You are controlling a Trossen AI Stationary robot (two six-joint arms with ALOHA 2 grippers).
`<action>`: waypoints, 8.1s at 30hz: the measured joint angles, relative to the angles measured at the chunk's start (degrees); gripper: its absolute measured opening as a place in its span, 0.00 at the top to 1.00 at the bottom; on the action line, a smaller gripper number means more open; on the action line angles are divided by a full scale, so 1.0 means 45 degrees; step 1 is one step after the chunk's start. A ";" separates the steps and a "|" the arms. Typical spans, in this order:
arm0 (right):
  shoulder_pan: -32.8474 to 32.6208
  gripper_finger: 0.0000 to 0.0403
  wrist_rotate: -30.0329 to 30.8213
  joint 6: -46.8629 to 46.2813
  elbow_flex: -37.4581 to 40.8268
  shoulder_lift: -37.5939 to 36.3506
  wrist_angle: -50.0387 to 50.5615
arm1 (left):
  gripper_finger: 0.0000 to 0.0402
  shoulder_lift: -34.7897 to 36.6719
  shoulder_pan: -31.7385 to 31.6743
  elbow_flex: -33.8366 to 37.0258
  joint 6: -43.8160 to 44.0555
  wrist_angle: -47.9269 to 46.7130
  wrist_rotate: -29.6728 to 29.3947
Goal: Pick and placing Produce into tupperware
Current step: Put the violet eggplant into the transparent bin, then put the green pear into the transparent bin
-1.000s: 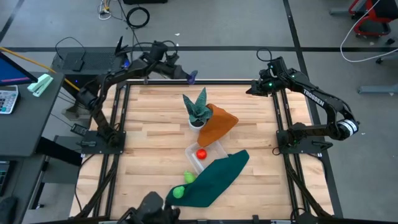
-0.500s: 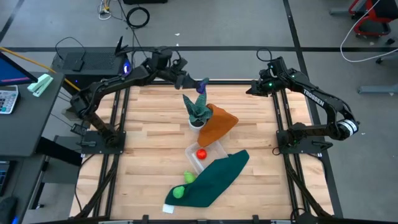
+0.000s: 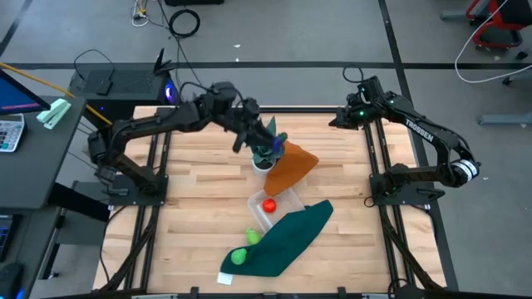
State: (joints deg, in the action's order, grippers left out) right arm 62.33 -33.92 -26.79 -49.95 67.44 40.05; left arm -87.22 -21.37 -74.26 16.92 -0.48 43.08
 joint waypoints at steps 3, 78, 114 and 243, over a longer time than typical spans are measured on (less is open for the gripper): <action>-0.0196 0.50 -0.0018 0.0030 0.0000 0.0000 0.0044 | 0.69 0.0019 0.0664 -0.0009 -0.0683 -0.0355 -0.0524; -0.1724 0.50 -0.0050 0.2351 0.0000 -0.0005 0.1221 | 0.69 -0.4212 0.7666 0.0000 -0.2995 -0.5938 -0.9950; -0.1724 0.50 -0.0051 0.2634 0.0000 -0.0399 0.1321 | 0.66 -0.1612 0.7632 -0.1245 0.2769 -0.8167 -1.0026; -1.0166 0.50 0.4427 -0.3420 0.0000 -0.2380 0.2137 | 0.41 -0.3723 0.9859 -0.1530 0.9033 -0.9321 -0.9310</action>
State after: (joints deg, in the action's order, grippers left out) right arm 16.58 -14.00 -42.17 -49.95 56.73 49.67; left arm -103.97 23.00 -81.14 57.57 -42.42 1.19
